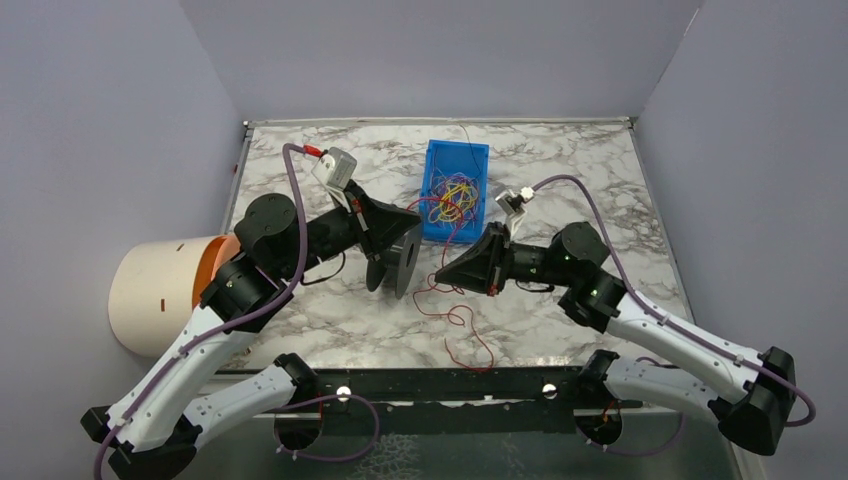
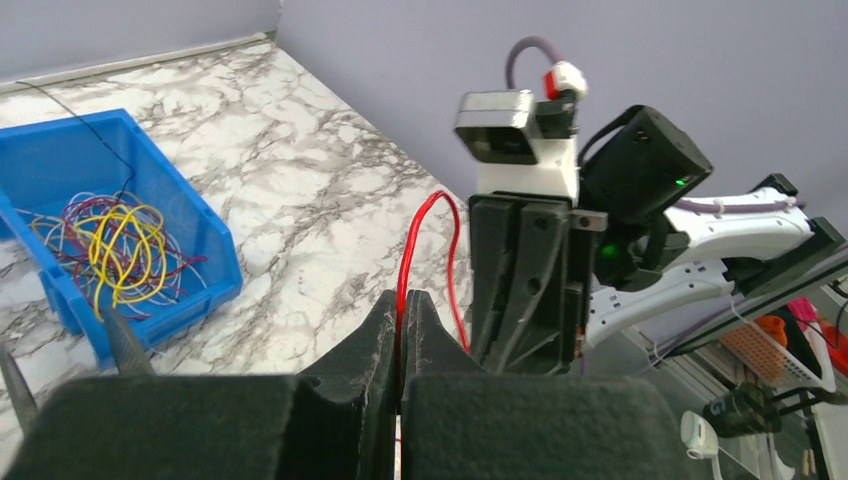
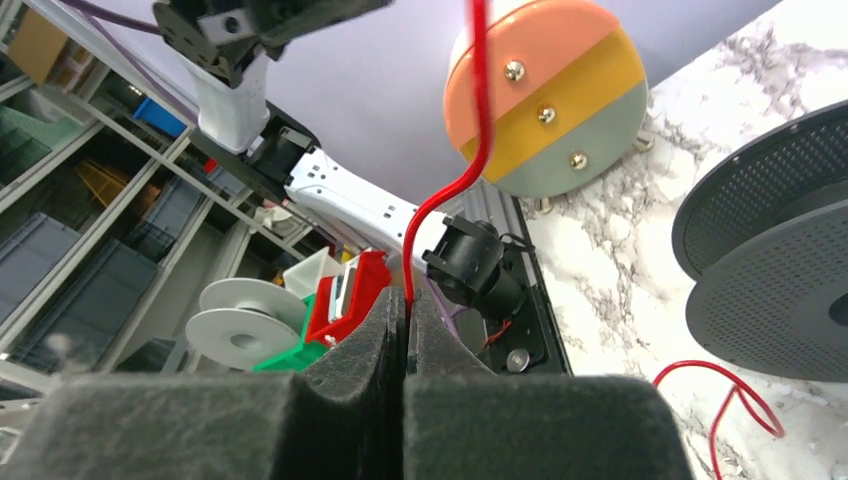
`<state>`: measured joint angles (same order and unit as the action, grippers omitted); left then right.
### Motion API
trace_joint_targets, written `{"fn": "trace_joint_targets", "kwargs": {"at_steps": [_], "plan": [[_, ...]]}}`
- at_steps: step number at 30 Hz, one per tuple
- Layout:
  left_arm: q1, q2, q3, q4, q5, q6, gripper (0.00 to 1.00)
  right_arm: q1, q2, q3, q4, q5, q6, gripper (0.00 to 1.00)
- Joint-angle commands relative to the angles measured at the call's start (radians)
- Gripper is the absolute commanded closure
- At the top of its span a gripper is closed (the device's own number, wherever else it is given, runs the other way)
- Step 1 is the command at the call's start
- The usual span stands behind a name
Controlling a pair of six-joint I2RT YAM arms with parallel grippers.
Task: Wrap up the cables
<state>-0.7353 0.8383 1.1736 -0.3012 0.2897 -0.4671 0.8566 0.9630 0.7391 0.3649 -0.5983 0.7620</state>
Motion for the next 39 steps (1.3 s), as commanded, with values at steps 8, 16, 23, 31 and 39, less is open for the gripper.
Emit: {"fn": "trace_joint_targets", "kwargs": {"at_steps": [8, 16, 23, 31, 39], "plan": [[-0.004, -0.080, -0.089, -0.105, -0.045, 0.030, 1.00, 0.005, -0.197, 0.112, -0.313, 0.285, -0.183, 0.99], [-0.002, -0.106, -0.155, -0.186, 0.045, 0.066, 1.00, 0.005, -0.200, 0.240, -0.467, 0.406, -0.284, 0.99], [-0.003, -0.122, -0.242, -0.205, 0.080, 0.078, 1.00, 0.005, -0.147, 0.348, -0.504, 0.415, -0.345, 0.99], [-0.004, -0.150, -0.320, -0.215, 0.112, 0.085, 1.00, 0.006, -0.087, 0.472, -0.536, 0.437, -0.424, 0.99], [-0.002, -0.134, -0.294, -0.207, 0.082, 0.091, 1.00, 0.005, -0.021, 0.514, -0.503, 0.355, -0.424, 0.99]]}}
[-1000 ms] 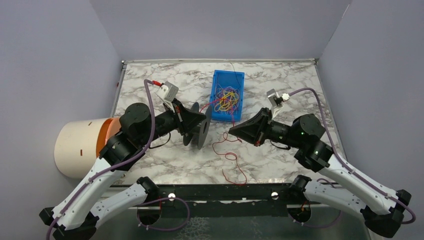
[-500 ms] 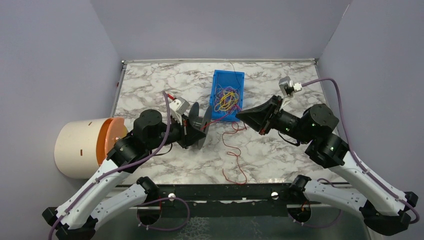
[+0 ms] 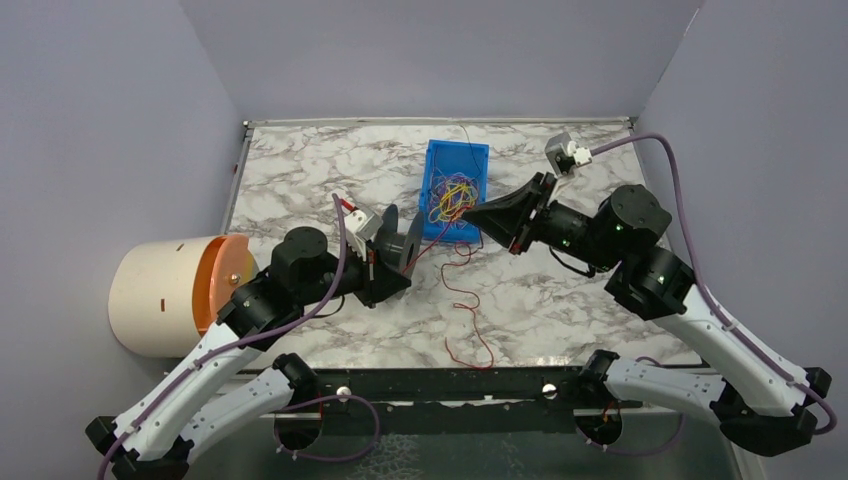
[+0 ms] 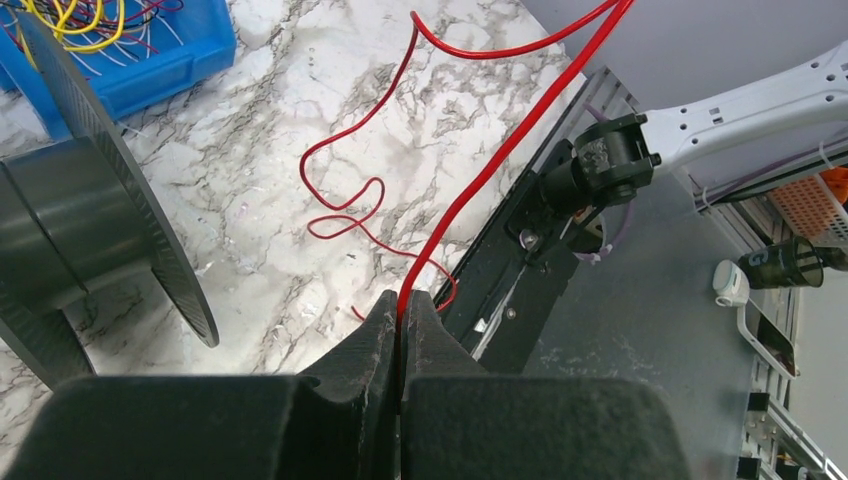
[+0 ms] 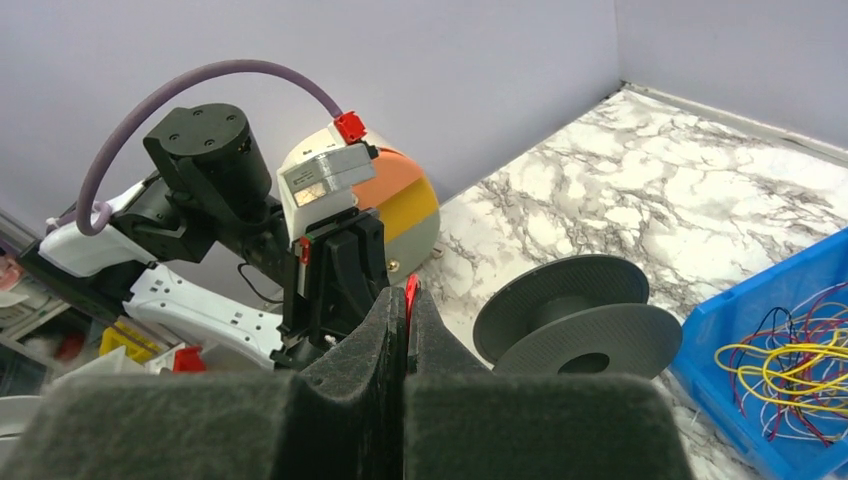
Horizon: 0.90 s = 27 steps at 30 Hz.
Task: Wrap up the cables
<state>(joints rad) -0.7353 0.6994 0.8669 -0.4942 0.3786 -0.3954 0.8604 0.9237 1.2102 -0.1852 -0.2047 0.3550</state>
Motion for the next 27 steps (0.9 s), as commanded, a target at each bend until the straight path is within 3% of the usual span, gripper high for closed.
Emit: {"fn": "trace_joint_targets", "kwargs": {"at_steps": [1, 5, 8, 11, 15, 20, 27], "plan": [[-0.003, 0.005, 0.017, -0.011, -0.016, 0.020, 1.00, 0.002, 0.031, 0.042, 0.047, -0.056, -0.010, 0.99], [-0.004, 0.000, 0.026, -0.011, -0.065, 0.021, 1.00, 0.002, 0.073, 0.025, 0.058, -0.125, 0.005, 0.99], [-0.003, -0.009, 0.035, -0.018, -0.103, 0.023, 0.78, 0.002, 0.092, 0.020, 0.056, -0.144, 0.010, 0.99], [-0.003, -0.012, 0.060, -0.042, -0.164, 0.025, 0.49, 0.002, 0.103, 0.029, 0.035, -0.135, 0.004, 0.99], [-0.003, -0.018, 0.089, -0.089, -0.268, 0.034, 0.28, 0.002, 0.121, 0.063, -0.008, -0.109, -0.019, 0.99], [-0.003, -0.035, 0.138, -0.153, -0.328, 0.056, 0.17, 0.002, 0.154, 0.109, -0.076, -0.063, -0.067, 0.99], [-0.002, -0.063, 0.222, -0.247, -0.369, 0.068, 0.11, 0.002, 0.206, 0.171, -0.161, -0.005, -0.124, 0.99]]}}
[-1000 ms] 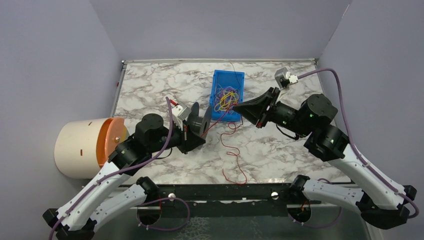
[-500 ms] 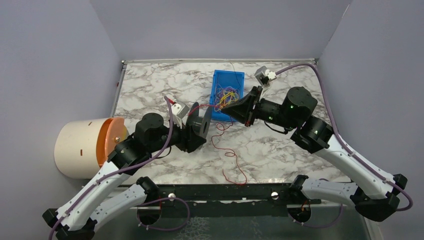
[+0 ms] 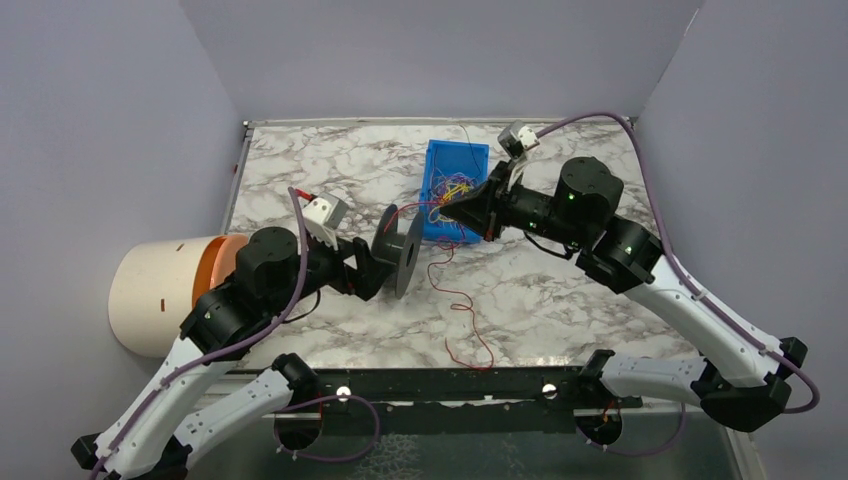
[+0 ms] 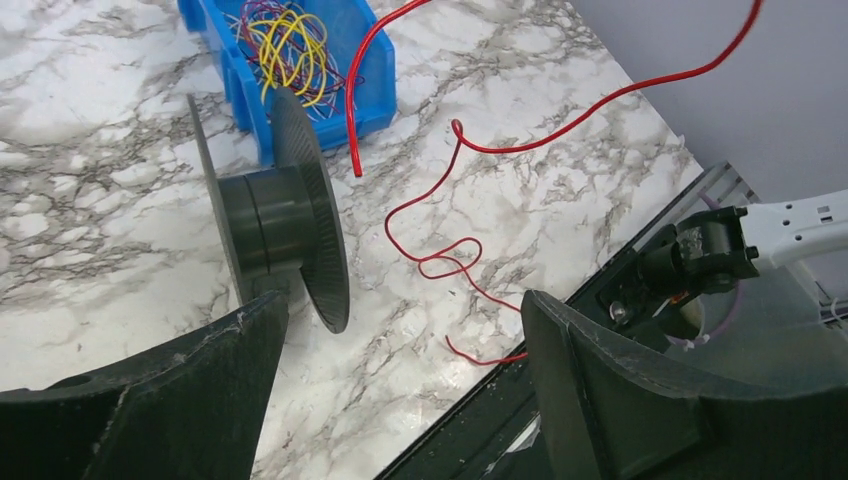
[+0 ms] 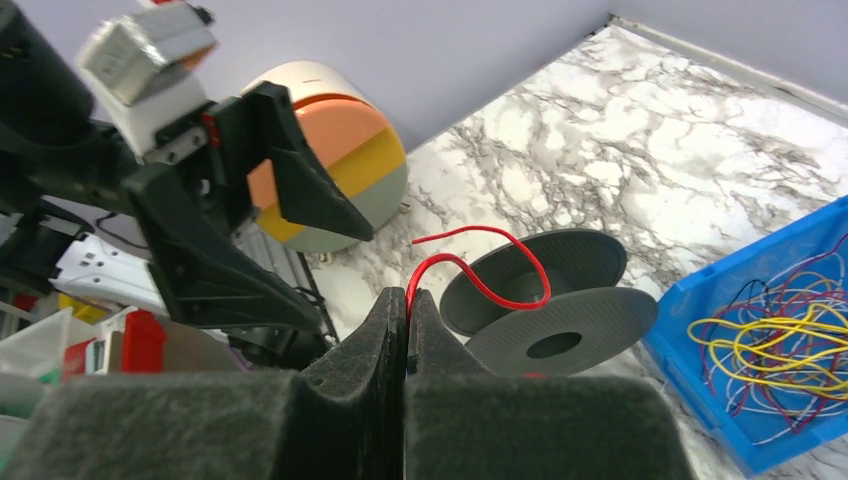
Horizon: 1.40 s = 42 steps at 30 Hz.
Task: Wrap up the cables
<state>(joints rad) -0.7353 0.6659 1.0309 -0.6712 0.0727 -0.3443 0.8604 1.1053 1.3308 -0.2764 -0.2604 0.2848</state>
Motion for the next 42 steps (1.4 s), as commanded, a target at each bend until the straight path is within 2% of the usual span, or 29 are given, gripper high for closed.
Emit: {"fn": "trace_joint_targets", "kwargs": {"at_steps": [1, 8, 17, 21, 28, 36, 42], "plan": [[-0.003, -0.035, 0.067, -0.078, -0.073, 0.013, 0.10, 0.002, 0.032, 0.056, -0.079, 0.053, -0.063, 0.99], [-0.003, -0.033, 0.135, -0.139, -0.222, -0.013, 0.04, 0.002, 0.107, 0.112, -0.127, 0.047, -0.103, 0.99], [-0.003, 0.129, 0.204, -0.223, -0.366, -0.024, 0.01, 0.002, 0.203, 0.158, -0.156, -0.012, -0.122, 0.99], [-0.003, 0.208, 0.220, -0.237, -0.365, -0.015, 0.01, 0.003, 0.239, 0.183, -0.161, -0.056, -0.142, 0.99], [-0.003, 0.296, 0.221, -0.236, -0.372, 0.004, 0.01, 0.002, 0.295, 0.200, -0.176, -0.035, -0.216, 0.99], [0.006, 0.337, 0.177, -0.200, -0.317, 0.031, 0.03, 0.002, 0.325, 0.194, -0.165, -0.044, -0.241, 0.99], [0.090, 0.364, 0.134, -0.150, -0.247, 0.086, 0.09, 0.001, 0.343, 0.191, -0.169, -0.068, -0.256, 0.99]]}}
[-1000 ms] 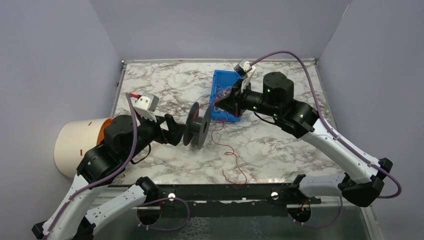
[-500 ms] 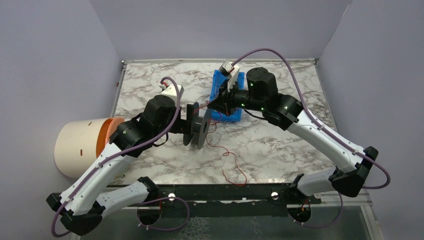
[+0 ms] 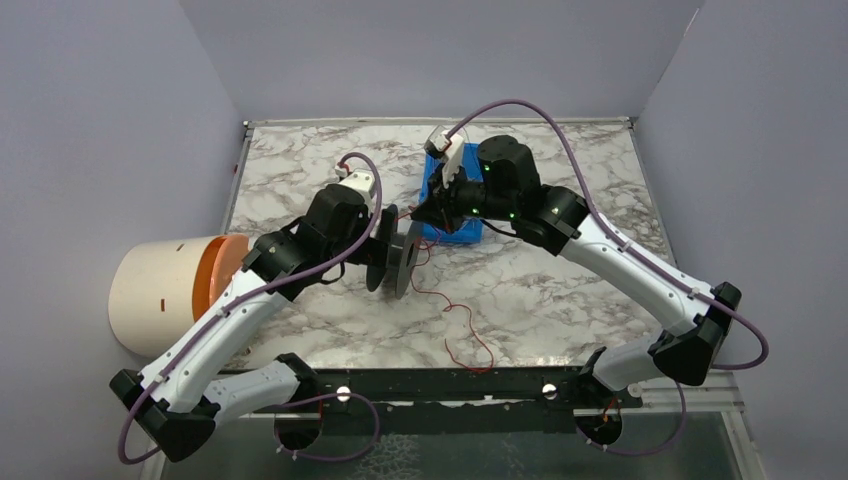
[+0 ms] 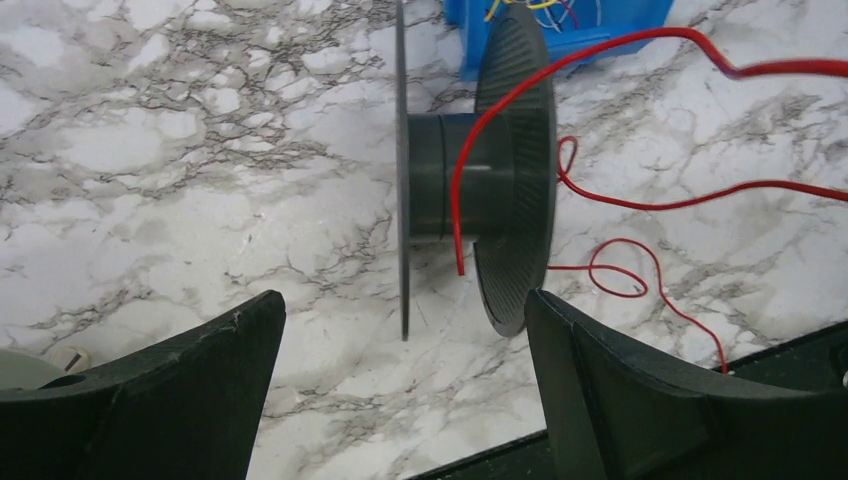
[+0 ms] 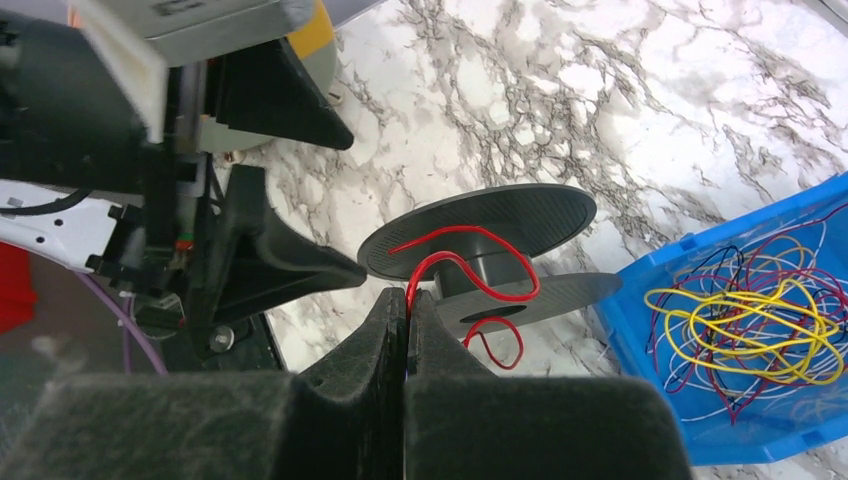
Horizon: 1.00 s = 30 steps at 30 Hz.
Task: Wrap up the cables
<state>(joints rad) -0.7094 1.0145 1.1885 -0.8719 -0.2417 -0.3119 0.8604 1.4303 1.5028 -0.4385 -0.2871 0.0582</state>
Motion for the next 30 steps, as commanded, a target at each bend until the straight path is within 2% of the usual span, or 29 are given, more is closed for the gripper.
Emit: {"fn": "trace_joint_targets", "kwargs": {"at_steps": [1, 6, 12, 30], "plan": [[0.087, 0.018, -0.033, 0.063, 0.095, 0.067, 0.09, 0.002, 0.021, 0.021, -0.006, -0.044, -0.032, 0.99], [0.162, 0.018, -0.087, 0.145, 0.215, 0.113, 0.12, 0.002, 0.040, 0.036, -0.022, -0.048, -0.053, 0.99], [0.183, 0.050, -0.106, 0.193, 0.307, 0.130, 0.16, 0.002, 0.063, 0.054, -0.022, -0.053, -0.055, 0.99], [0.212, 0.098, -0.172, 0.257, 0.302, 0.148, 0.28, -0.002, 0.078, 0.015, 0.062, -0.056, 0.007, 0.99]]}}
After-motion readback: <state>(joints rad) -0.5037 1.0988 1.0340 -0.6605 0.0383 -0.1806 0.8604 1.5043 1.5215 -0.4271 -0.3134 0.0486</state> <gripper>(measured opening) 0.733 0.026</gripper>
